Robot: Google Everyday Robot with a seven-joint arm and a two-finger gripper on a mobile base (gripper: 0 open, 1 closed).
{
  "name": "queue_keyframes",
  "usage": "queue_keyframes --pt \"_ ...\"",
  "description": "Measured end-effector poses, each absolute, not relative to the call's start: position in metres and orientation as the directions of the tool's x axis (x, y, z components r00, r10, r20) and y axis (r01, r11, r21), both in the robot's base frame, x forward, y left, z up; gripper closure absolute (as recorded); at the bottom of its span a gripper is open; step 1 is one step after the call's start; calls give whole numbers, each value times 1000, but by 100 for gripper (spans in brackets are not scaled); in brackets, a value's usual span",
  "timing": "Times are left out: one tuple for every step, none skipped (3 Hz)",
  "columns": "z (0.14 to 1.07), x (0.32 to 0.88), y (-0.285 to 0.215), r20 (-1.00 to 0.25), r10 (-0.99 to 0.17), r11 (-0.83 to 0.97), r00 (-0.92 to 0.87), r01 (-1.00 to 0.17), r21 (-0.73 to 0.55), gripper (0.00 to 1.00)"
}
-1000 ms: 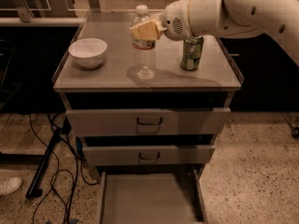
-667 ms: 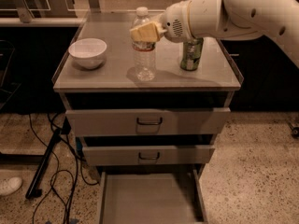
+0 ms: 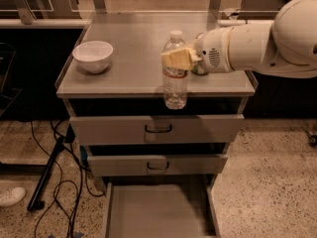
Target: Place water bottle into bottom drawer
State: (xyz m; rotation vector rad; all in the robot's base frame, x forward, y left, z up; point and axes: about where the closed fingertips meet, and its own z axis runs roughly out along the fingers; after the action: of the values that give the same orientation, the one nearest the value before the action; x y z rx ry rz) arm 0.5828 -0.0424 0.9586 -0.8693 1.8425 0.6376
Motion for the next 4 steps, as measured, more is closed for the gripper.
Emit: queue_keyframes --pt "959 583 -42 -916 -287 609 -280 -792 51 100" --pt "938 579 -47 -920 -252 634 -301 -769 77 100" --pt "916 574 -54 -924 -211 651 -318 -751 110 100" --pt "897 564 -58 -925 -174 655 -338 -741 148 100"
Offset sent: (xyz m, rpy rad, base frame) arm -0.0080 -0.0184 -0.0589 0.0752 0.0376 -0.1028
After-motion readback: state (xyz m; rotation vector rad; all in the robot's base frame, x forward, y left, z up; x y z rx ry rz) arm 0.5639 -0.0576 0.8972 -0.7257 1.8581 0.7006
